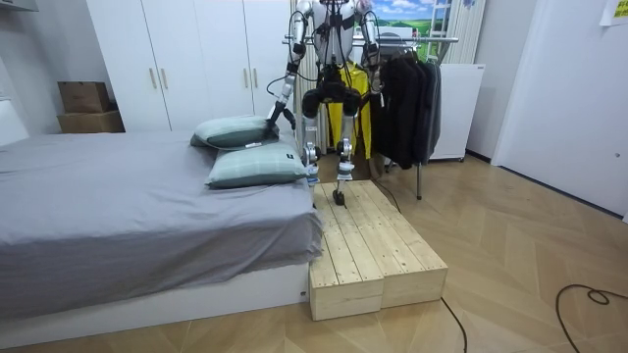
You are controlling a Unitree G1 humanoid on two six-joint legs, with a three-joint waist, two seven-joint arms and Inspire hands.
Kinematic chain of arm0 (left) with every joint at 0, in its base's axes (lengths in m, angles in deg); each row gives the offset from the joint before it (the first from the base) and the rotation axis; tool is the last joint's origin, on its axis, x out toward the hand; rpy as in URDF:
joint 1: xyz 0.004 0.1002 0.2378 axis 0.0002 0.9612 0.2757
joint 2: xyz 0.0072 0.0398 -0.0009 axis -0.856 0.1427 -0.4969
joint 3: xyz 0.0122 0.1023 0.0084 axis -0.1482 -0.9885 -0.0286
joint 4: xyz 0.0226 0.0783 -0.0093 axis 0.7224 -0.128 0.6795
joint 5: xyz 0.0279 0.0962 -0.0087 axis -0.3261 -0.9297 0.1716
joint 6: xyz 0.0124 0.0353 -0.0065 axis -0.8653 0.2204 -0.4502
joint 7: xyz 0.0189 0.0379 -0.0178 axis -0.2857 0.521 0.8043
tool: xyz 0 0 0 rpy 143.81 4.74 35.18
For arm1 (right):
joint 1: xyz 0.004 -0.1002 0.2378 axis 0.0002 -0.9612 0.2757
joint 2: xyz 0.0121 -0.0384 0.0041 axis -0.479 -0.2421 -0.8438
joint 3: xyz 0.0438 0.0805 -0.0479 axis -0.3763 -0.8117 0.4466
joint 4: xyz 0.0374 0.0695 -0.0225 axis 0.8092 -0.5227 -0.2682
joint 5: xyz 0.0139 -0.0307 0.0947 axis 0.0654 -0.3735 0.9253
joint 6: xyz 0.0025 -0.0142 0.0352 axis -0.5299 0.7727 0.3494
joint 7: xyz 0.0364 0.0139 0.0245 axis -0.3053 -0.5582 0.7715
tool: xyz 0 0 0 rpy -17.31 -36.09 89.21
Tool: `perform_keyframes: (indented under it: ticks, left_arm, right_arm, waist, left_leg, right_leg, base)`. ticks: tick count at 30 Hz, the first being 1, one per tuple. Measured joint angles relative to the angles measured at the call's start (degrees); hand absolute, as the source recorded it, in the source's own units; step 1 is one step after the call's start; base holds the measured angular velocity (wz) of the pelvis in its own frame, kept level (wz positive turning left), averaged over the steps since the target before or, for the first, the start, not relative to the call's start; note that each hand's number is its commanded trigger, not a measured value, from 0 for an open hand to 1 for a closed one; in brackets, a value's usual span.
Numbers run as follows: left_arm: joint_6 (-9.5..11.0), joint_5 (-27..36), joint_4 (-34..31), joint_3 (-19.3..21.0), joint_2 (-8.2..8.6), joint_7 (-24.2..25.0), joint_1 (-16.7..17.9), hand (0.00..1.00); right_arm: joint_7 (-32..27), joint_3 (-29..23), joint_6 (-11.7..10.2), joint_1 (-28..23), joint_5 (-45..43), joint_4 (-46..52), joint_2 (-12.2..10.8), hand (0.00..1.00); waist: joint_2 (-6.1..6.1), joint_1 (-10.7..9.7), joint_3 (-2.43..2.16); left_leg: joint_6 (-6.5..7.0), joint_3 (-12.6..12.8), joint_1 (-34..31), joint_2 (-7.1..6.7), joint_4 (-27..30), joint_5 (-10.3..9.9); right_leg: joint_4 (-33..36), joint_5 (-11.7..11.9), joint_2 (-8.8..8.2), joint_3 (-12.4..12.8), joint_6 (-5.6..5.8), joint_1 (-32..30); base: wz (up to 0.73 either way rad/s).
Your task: Hang clothes
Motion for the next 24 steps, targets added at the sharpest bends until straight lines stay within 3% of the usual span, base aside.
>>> perform_keyframes:
  ticks: [4, 9, 24]
  left_arm:
    - [0.0, 0.0, 0.1, -0.1, 0.04, -0.5, -0.1, 0.00]
    - [0.5, 0.6, 0.4, 0.6, 0.49, -1.3, 0.0, 0.00]
    - [3.8, 2.6, 4.3, 0.4, 1.00, 0.3, -1.3, 0.00]
  right_arm:
    - [1.1, 1.3, -0.1, 0.1, 7.1, -4.8, -0.2, 0.00]
    - [3.5, 0.1, -1.1, 0.5, 14.3, -9.9, -0.7, 0.00]
    - [6.6, -1.5, -1.0, 1.8, 17.2, -14.3, -0.5, 0.00]
  waist:
    - [0.12, 0.0, 0.31]
    - [0.32, -0.4, 0.33]
    - [1.39, -0.4, 0.00]
  left_leg:
    - [0.15, 0.0, 0.0, -0.07, -0.1, -0.1]
    - [0.08, -0.2, -0.1, 0.00, -0.1, -0.1]
    - [0.05, -1.4, -0.1, -0.06, 0.1, -0.2]
  right_leg:
    - [0.0, 0.0, 0.04, 0.1, 0.00, 0.0]
    - [-0.5, 0.2, 0.04, -0.2, -0.24, 0.2]
    - [-1.0, 0.4, -0.32, -1.4, -0.42, 1.1]
  base:
    - [0.00]
    - [0.00]
    - [0.04]
